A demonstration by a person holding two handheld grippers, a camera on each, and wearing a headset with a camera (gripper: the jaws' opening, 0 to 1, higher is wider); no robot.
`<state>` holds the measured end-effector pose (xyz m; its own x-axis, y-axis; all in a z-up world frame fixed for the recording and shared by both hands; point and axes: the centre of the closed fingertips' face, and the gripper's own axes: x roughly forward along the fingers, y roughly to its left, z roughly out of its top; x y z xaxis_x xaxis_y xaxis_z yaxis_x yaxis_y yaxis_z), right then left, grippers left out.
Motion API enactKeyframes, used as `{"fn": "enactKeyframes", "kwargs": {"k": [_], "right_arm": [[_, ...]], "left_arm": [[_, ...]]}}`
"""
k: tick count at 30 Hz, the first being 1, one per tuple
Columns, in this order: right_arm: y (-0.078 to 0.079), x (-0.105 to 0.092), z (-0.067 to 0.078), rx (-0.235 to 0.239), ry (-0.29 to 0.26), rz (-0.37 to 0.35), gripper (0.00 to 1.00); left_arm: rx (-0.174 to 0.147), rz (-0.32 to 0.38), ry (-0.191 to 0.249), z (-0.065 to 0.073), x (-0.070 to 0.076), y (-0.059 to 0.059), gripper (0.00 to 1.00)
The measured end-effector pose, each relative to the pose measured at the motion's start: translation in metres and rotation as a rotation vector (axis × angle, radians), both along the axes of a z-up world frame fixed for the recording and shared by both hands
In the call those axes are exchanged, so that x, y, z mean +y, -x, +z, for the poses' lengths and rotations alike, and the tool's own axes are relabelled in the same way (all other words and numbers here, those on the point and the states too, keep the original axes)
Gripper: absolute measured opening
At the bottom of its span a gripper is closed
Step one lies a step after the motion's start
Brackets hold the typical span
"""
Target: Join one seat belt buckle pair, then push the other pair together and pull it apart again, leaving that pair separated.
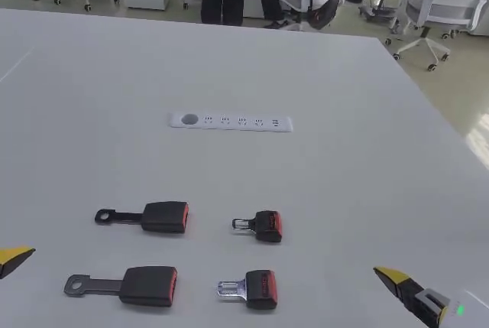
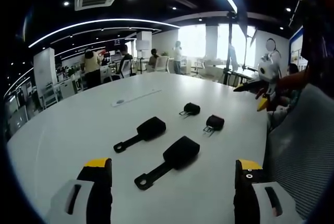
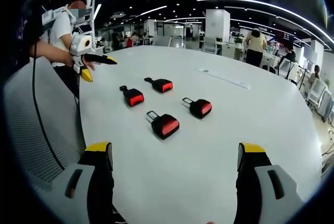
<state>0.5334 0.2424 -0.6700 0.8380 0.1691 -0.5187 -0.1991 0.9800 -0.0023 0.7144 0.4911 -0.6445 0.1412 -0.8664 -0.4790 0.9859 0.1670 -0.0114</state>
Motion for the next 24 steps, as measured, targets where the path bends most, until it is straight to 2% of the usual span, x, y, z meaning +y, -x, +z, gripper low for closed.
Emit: {"fn": "enactKeyframes", "kwargs": {"k": [10, 14, 24], "right_arm": [[-0.001, -0.002, 0.001, 0.003, 0.003, 0.011, 0.99], [-0.004, -0.004, 0.0, 0.005, 0.007, 0.027, 0.97], [-0.014, -0.006, 0.0, 0.018, 0.025, 0.081, 0.95]], "left_arm": [[-0.001, -0.015, -0.004, 0.002, -0.005, -0.002, 1.0], [-0.001, -0.044, -0.01, 0.004, -0.01, 0.0, 1.0], [0.002, -0.117, -0.037, -0.003, -0.025, 0.004, 1.0]]}}
